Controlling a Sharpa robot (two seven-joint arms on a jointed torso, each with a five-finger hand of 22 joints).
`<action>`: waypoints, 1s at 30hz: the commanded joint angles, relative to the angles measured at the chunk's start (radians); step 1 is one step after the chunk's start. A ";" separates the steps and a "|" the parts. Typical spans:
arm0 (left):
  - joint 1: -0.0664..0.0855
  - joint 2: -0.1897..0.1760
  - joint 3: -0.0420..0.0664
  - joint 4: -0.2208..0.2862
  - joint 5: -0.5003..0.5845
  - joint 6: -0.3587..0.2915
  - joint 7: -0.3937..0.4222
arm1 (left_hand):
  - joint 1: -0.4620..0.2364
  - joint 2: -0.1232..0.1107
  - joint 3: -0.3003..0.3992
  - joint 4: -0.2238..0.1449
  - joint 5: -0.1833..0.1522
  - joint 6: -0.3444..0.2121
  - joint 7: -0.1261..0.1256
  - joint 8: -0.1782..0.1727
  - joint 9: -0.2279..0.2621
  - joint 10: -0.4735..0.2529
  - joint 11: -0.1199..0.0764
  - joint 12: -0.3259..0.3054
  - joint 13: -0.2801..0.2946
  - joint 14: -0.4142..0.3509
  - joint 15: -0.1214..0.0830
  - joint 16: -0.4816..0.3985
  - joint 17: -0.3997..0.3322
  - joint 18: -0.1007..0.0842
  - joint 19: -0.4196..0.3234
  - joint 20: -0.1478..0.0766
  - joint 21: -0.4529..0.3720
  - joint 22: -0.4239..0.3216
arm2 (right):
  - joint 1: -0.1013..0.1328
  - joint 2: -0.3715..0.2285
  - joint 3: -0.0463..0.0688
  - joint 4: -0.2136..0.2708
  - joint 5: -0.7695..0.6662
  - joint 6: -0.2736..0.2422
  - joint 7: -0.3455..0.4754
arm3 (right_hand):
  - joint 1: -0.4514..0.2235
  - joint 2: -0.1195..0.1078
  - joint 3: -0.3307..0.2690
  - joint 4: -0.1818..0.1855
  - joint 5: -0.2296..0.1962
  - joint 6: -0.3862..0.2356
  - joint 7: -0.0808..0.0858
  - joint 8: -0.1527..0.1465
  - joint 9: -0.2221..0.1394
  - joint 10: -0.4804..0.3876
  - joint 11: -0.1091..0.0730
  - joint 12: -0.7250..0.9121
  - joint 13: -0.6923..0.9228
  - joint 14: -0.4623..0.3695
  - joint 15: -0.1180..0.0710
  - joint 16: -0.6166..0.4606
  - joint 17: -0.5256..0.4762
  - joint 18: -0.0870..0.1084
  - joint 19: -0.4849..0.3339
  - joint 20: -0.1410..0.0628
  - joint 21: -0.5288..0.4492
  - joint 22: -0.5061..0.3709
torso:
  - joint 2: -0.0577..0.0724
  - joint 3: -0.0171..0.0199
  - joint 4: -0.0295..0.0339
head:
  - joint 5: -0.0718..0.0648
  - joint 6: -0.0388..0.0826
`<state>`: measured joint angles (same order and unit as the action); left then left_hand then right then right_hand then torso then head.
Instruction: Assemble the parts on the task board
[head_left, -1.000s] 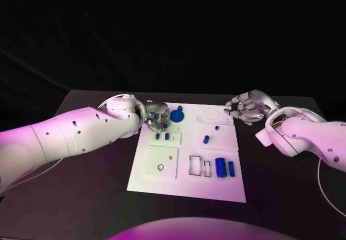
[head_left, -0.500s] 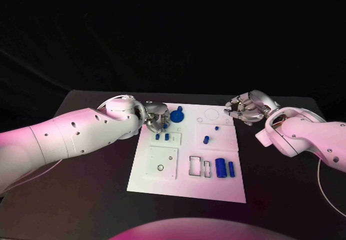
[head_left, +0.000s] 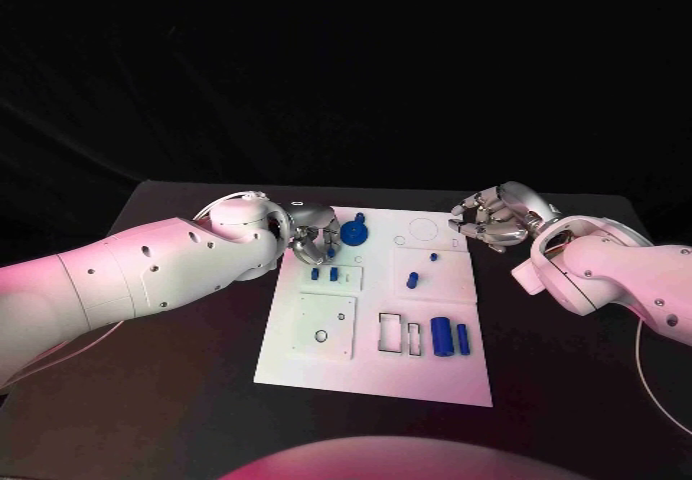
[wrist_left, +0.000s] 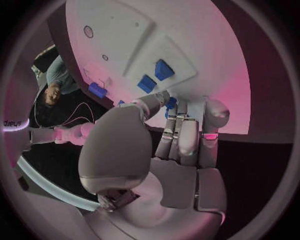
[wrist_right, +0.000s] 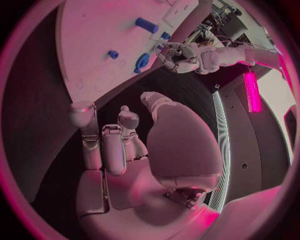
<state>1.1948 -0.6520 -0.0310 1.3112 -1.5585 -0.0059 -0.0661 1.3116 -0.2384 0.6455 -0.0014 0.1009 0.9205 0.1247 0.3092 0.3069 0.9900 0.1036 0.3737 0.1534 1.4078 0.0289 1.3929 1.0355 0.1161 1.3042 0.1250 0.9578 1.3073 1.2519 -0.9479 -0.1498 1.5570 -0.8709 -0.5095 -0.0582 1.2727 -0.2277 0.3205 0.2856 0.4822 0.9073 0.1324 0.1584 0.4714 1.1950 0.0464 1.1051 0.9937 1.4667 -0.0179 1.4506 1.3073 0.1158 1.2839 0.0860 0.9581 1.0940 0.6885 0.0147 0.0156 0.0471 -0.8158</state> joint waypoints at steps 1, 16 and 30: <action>0.000 0.000 0.000 0.004 0.010 -0.017 0.013 | -0.001 -0.001 -0.005 -0.001 0.003 0.005 -0.003 -0.003 0.000 -0.010 0.001 -0.001 0.001 -0.007 0.000 -0.006 -0.004 0.000 -0.005 0.002 -0.009 0.104 | -0.001 0.000 0.000 0.000 -0.007 0.004 0.007 | -0.001 -0.006 0.011 -0.003 0.006 -0.007 -0.002 0.007 0.003 0.006 0.000 -0.003 0.000 0.039 -0.007 -0.005 0.035 0.020 -0.003 -0.003 -0.003 0.001 | 0.000 0.0004 0.0001 | -0.001 0.000; -0.002 -0.007 0.000 0.010 0.021 -0.011 0.012 | 0.003 0.003 -0.006 -0.002 0.004 0.019 0.002 -0.001 0.003 -0.017 0.003 0.007 0.005 -0.013 0.002 -0.006 -0.009 0.001 -0.010 0.006 -0.013 0.103 | -0.002 0.000 0.000 -0.001 -0.007 0.006 0.006 | -0.001 -0.006 0.011 -0.003 0.006 -0.007 -0.002 0.007 0.003 0.006 0.000 -0.003 0.000 0.039 -0.007 -0.005 0.035 0.020 -0.003 -0.003 -0.003 0.001 | 0.000 0.0007 -0.0006 | -0.001 -0.001; -0.003 -0.012 0.001 0.019 0.028 -0.020 0.015 | 0.010 0.003 -0.005 -0.007 0.004 0.021 0.000 -0.002 0.003 -0.020 0.003 0.011 0.007 -0.016 0.002 -0.006 -0.011 0.001 -0.010 0.007 -0.011 0.104 | -0.002 0.000 0.000 -0.005 -0.007 0.006 0.005 | -0.001 -0.007 0.014 -0.003 0.006 -0.007 -0.002 0.007 0.003 0.008 0.000 -0.002 0.000 0.040 -0.007 -0.005 0.035 0.020 -0.002 -0.003 -0.003 0.002 | 0.000 0.0002 -0.0004 | 0.000 -0.002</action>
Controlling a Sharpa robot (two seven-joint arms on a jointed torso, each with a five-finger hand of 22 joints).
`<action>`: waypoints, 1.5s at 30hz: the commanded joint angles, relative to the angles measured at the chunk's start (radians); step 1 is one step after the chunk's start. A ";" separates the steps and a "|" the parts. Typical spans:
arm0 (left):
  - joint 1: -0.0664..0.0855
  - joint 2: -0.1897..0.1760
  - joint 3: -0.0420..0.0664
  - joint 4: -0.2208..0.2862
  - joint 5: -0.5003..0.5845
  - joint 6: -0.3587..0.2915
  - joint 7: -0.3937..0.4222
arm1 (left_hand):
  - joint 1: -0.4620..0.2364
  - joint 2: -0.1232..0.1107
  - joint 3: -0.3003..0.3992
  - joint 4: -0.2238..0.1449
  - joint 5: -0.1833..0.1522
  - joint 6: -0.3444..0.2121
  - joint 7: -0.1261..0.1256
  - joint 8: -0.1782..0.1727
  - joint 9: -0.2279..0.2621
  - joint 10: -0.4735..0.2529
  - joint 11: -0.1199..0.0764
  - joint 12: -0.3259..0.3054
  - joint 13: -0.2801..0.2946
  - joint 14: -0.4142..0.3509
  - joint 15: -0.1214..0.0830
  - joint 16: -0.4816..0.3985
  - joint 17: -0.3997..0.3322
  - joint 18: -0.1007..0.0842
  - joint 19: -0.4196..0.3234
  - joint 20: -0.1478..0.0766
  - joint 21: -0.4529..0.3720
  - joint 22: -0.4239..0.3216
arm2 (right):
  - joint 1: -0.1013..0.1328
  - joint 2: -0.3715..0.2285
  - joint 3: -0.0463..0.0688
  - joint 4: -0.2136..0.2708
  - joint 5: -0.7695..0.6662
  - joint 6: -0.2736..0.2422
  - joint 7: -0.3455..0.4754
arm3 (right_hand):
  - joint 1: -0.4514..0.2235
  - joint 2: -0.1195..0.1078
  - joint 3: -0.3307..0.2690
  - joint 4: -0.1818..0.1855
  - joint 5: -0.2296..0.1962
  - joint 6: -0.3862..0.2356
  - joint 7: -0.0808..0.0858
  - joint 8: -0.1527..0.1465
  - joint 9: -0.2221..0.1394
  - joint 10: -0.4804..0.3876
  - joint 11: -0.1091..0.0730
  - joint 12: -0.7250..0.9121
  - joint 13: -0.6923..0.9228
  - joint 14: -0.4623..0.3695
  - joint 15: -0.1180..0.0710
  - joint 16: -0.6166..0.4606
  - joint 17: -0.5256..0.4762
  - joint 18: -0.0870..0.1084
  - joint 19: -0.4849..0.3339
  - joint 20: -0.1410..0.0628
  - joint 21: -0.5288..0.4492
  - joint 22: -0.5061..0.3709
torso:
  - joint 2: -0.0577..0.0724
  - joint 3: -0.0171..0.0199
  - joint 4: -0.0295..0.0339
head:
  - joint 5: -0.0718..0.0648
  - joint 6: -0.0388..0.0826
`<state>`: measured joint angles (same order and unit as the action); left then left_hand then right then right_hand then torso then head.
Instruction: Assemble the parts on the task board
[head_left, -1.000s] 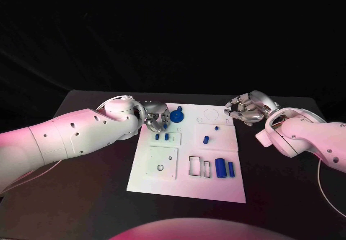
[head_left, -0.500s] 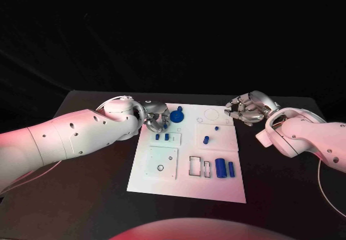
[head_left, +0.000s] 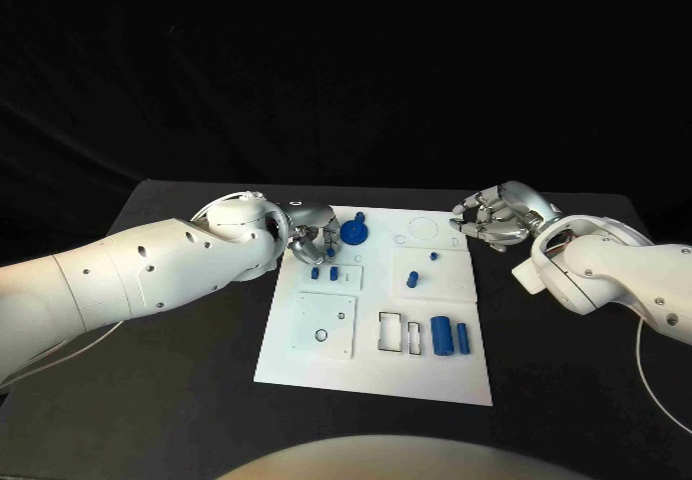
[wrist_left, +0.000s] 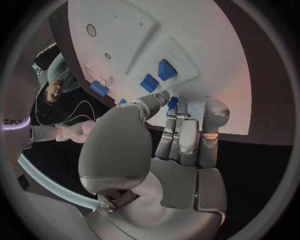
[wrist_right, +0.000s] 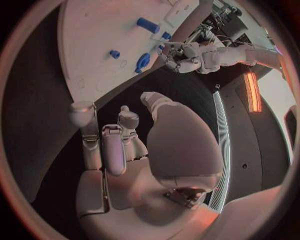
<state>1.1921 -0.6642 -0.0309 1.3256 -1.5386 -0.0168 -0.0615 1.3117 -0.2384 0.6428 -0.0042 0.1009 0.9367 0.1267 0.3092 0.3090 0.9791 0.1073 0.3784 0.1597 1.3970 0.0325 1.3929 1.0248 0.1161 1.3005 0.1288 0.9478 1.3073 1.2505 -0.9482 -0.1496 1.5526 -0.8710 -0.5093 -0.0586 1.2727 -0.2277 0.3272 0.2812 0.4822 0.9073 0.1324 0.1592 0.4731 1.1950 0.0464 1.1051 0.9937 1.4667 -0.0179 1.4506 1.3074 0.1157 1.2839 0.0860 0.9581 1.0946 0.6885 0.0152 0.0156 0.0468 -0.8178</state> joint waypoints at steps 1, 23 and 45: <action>-0.001 0.000 0.000 0.005 0.007 -0.010 0.011 | 0.011 0.003 -0.001 -0.005 0.004 0.005 -0.002 -0.003 0.001 -0.010 0.000 0.007 0.001 -0.005 -0.001 -0.005 0.000 0.002 -0.007 0.003 -0.001 0.104 | -0.001 0.001 0.000 -0.001 -0.007 0.006 0.006 | -0.001 -0.007 0.007 0.001 0.006 -0.007 -0.002 0.006 0.002 0.008 0.000 -0.002 0.000 0.040 -0.007 -0.005 0.035 0.020 -0.002 -0.003 -0.003 0.002 | 0.000 -0.0002 -0.0002 | 0.001 0.000; -0.003 -0.004 0.001 0.013 0.002 -0.021 0.012 | 0.015 0.003 0.001 -0.007 0.005 0.002 0.007 -0.009 -0.001 -0.019 0.001 0.009 0.002 -0.008 0.000 -0.005 -0.004 0.002 -0.008 0.005 -0.002 0.104 | -0.001 0.002 0.000 -0.004 -0.008 0.007 0.001 | -0.001 -0.007 0.007 0.001 0.006 -0.007 -0.002 0.006 0.002 0.008 0.000 -0.002 0.000 0.040 -0.007 -0.005 0.035 0.020 -0.002 -0.003 -0.003 0.002 | 0.000 0.0001 -0.0009 | 0.002 0.003; -0.003 -0.007 0.002 0.020 0.002 -0.052 0.019 | 0.012 -0.008 0.001 -0.007 0.015 -0.024 0.005 -0.038 -0.011 -0.053 0.012 0.008 -0.001 -0.013 0.008 -0.001 -0.013 0.002 -0.009 0.012 0.001 0.104 | -0.003 0.004 0.000 -0.008 -0.009 0.007 0.003 | -0.004 -0.010 0.010 0.002 0.005 -0.007 -0.002 0.007 0.003 0.007 0.000 -0.004 -0.003 0.039 -0.007 -0.006 0.033 0.020 -0.003 -0.004 -0.007 -0.001 | 0.000 -0.0007 -0.0005 | 0.001 0.005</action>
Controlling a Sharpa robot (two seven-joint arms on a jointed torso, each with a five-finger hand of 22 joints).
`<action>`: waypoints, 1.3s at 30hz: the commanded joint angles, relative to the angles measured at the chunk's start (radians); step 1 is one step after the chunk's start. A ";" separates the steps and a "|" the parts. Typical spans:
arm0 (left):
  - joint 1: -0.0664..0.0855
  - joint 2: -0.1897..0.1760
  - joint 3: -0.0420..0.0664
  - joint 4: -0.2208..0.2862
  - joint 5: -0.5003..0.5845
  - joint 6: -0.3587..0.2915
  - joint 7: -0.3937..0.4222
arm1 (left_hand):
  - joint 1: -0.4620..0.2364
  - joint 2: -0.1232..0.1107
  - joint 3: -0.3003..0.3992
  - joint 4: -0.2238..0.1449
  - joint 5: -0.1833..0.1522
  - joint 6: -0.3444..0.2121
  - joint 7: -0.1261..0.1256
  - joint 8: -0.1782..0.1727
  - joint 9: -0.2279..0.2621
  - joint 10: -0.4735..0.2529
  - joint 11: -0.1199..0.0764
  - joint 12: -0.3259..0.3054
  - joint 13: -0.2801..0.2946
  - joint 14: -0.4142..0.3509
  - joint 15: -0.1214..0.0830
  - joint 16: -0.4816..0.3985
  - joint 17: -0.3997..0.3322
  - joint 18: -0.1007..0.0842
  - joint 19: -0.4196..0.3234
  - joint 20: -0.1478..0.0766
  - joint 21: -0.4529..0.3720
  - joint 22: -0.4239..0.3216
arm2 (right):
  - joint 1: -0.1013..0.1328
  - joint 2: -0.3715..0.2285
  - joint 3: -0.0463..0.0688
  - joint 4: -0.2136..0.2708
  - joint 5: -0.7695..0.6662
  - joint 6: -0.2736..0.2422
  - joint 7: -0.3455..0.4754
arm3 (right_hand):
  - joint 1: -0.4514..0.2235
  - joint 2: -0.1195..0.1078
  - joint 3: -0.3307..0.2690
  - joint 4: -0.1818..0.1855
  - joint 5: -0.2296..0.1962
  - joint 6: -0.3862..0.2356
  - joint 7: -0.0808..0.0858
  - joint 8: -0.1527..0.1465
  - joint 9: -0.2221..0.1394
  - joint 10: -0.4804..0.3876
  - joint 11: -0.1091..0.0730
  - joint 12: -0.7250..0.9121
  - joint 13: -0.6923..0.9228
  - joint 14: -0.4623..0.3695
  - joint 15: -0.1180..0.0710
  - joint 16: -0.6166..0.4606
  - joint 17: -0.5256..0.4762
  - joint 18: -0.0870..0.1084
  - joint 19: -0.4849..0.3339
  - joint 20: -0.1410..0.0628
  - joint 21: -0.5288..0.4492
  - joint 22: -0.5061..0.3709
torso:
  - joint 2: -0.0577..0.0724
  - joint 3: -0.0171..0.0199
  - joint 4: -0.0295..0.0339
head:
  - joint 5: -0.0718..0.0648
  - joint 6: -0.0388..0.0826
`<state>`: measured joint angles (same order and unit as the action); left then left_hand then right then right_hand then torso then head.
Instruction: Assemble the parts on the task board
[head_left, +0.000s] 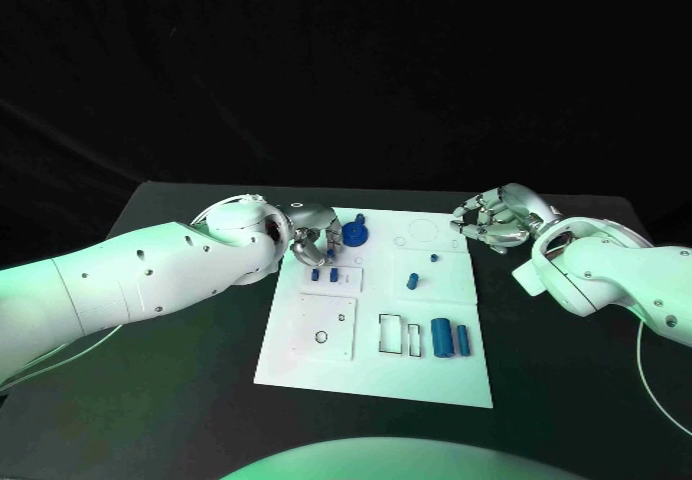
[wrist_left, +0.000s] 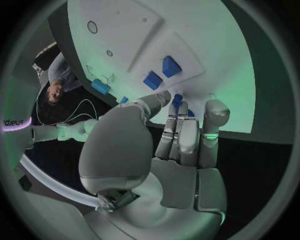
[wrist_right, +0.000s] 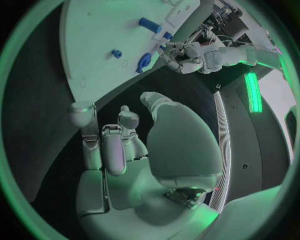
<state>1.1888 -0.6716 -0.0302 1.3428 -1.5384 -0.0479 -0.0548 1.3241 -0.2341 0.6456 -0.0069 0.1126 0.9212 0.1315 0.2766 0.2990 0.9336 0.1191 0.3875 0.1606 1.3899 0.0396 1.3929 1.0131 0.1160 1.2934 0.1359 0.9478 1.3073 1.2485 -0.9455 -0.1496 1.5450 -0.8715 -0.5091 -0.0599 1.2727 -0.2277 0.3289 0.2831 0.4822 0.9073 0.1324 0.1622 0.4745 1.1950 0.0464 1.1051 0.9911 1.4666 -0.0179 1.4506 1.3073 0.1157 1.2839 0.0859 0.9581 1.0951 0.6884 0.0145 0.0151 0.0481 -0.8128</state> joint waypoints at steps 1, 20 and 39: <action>0.000 0.000 0.001 0.003 0.002 -0.022 0.013 | -0.001 -0.014 -0.003 -0.004 0.004 -0.012 -0.002 -0.008 -0.003 -0.011 0.001 -0.002 -0.003 -0.007 0.002 0.000 -0.002 0.002 -0.003 0.006 0.000 0.104 | -0.001 0.001 0.000 0.000 -0.008 0.007 0.004 | -0.004 -0.010 0.009 0.000 0.005 -0.007 -0.002 0.005 0.002 0.007 0.000 -0.004 -0.001 0.039 -0.007 -0.006 0.033 0.020 -0.003 -0.004 -0.007 -0.001 | 0.000 0.0003 0.0004 | 0.000 0.001; 0.000 -0.014 0.006 0.023 0.041 -0.023 0.019 | -0.022 -0.023 -0.030 0.010 0.017 -0.012 -0.005 -0.016 -0.005 -0.025 0.005 -0.001 -0.008 -0.009 0.007 0.003 -0.007 0.003 -0.005 0.012 -0.001 0.102 | -0.002 0.001 0.000 0.000 -0.008 0.007 0.005 | -0.004 -0.010 0.009 0.000 0.005 -0.007 -0.002 0.005 0.002 0.007 0.000 -0.004 -0.001 0.039 -0.007 -0.006 0.033 0.020 -0.003 -0.004 -0.007 -0.001 | -0.001 0.0010 0.0008 | 0.001 0.000; 0.003 -0.095 0.038 0.060 0.793 -0.273 0.197 | -0.009 0.021 -0.033 0.046 0.032 0.012 0.033 -0.015 -0.004 -0.001 -0.004 0.026 -0.016 -0.181 -0.002 -0.157 -0.363 0.052 -0.147 0.008 -0.287 0.022 | -0.002 -0.003 0.000 0.007 -0.060 0.008 0.017 | 0.073 -0.033 0.136 -0.066 -0.146 0.004 0.005 0.020 0.020 -0.175 0.006 -0.373 -0.346 0.005 -0.003 -0.069 -0.056 0.036 -0.048 -0.001 -0.108 -0.063 | -0.004 0.0012 -0.0009 | -0.005 0.010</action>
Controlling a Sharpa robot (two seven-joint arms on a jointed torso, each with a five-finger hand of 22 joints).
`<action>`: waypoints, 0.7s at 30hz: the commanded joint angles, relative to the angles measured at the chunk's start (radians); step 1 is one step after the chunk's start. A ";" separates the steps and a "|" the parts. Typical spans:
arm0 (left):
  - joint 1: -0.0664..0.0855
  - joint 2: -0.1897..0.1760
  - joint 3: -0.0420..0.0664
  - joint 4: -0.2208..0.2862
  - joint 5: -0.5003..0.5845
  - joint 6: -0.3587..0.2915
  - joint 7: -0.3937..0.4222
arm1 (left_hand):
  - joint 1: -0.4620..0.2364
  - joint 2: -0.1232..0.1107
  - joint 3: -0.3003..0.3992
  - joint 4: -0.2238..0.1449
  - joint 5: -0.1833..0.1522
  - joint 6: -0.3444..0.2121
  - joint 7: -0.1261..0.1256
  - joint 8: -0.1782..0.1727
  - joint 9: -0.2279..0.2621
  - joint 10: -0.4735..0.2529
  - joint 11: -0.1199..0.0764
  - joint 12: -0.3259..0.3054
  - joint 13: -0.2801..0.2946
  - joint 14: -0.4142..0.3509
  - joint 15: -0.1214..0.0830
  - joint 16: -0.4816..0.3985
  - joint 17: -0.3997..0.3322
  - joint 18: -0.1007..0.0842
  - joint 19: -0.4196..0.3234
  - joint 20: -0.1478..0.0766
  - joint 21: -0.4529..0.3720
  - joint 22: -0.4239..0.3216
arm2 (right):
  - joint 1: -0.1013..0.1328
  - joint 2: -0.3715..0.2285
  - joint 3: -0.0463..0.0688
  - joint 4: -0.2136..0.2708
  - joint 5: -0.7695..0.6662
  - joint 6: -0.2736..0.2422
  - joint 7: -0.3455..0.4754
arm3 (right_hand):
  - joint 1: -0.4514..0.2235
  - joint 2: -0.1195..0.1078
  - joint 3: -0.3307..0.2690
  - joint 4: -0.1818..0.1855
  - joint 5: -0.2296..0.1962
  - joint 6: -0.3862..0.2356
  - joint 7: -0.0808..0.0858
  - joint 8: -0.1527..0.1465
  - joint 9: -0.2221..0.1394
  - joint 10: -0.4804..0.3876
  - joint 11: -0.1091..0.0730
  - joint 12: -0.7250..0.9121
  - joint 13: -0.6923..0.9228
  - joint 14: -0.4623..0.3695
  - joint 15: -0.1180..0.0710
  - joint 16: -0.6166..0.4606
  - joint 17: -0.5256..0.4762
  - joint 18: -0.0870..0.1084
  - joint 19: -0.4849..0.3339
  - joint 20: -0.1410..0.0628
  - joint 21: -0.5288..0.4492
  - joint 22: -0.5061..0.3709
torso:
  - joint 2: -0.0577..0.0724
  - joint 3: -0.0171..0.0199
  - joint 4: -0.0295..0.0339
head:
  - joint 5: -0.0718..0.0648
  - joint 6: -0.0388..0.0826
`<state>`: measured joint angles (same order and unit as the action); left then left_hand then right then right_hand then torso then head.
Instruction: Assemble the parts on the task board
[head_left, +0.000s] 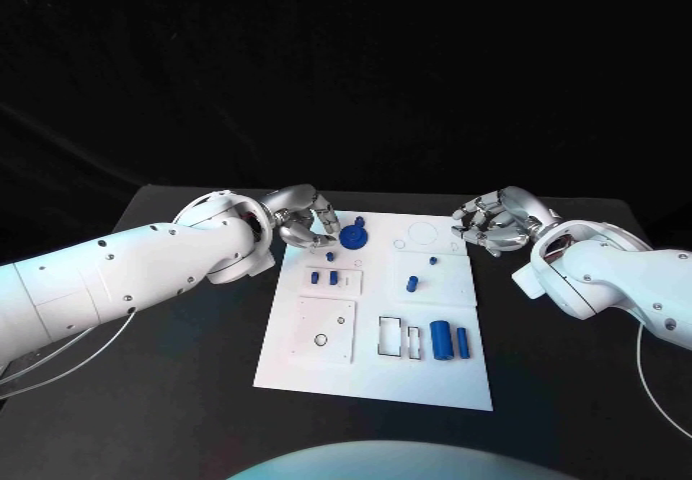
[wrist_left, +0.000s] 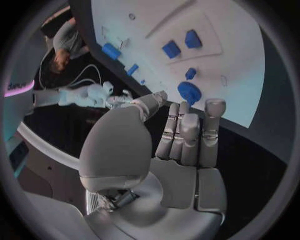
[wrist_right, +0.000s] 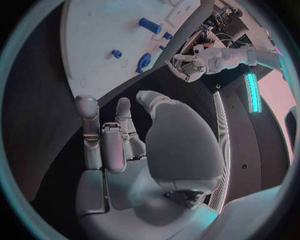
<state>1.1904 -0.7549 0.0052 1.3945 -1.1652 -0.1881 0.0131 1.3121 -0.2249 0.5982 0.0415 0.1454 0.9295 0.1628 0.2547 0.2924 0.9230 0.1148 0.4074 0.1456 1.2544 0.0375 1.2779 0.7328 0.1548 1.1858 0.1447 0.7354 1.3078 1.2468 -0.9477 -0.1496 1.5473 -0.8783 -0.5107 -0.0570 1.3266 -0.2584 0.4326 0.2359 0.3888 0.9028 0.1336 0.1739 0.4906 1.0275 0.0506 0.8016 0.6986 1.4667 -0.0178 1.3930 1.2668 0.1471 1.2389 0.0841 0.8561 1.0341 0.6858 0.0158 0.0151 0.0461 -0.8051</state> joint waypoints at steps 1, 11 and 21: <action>0.002 -0.019 0.004 0.012 0.488 -0.145 0.153 | 0.005 0.016 0.027 -0.005 0.002 0.005 0.002 0.014 0.005 0.014 0.000 0.011 -0.003 -0.113 0.000 -0.103 -0.183 0.026 -0.096 -0.001 -0.168 -0.006 | -0.001 -0.002 0.000 0.007 -0.067 0.016 0.013 | 0.023 -0.005 0.042 -0.025 -0.065 0.011 0.003 0.009 0.005 -0.011 0.003 -0.092 -0.070 0.006 -0.003 -0.012 -0.016 0.005 -0.001 0.001 -0.005 0.000 | -0.001 -0.0002 -0.0013 | -0.004 0.002; 0.003 -0.107 0.000 0.086 0.901 -0.136 0.270 | -0.016 0.025 0.023 -0.001 0.024 -0.006 0.000 0.035 0.015 0.048 -0.008 0.039 -0.004 -0.160 -0.002 -0.161 -0.235 0.028 -0.125 -0.002 -0.233 -0.039 | 0.011 -0.001 0.002 0.047 -0.428 0.197 -0.073 | 0.009 -0.030 0.098 -0.110 -0.176 0.035 0.025 0.010 -0.005 -0.062 0.045 -0.454 -0.342 0.049 0.033 0.056 0.077 -0.026 0.087 0.029 0.166 0.135 | 0.000 -0.0029 0.0005 | -0.013 0.009; 0.002 -0.151 -0.009 0.135 1.008 -0.087 0.299 | -0.022 0.033 0.012 0.005 0.028 -0.013 -0.003 0.041 0.019 0.078 -0.017 0.055 -0.001 -0.150 -0.010 -0.166 -0.246 0.028 -0.113 -0.009 -0.248 -0.050 | 0.018 0.029 0.003 0.061 -0.717 0.302 -0.148 | -0.002 -0.028 0.058 -0.141 -0.195 0.055 0.019 0.010 -0.019 -0.049 0.046 -0.515 -0.400 0.055 0.034 0.069 0.094 -0.033 0.104 0.031 0.210 0.172 | 0.002 -0.0048 0.0002 | -0.043 0.017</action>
<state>1.1920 -0.9051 -0.0041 1.5223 -0.2476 -0.3037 0.2658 1.2965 -0.1957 0.6144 0.0467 0.1706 0.9239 0.1571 0.2898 0.3104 0.9959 0.0983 0.4592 0.1433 1.1009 0.0321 1.1151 0.4869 0.1703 1.0703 0.1410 0.4934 1.2581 1.2641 -0.9211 -0.1469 1.6077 -1.4258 -0.2924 -0.1528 1.3317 -0.2868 0.4939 0.0953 0.1972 0.9531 0.1514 0.1817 0.4718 0.9743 0.0963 0.2910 0.2987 1.4666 0.0108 1.4584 1.3083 0.1311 1.3361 0.1127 1.0631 1.2070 0.6861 0.0107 0.0154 0.0110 -0.7912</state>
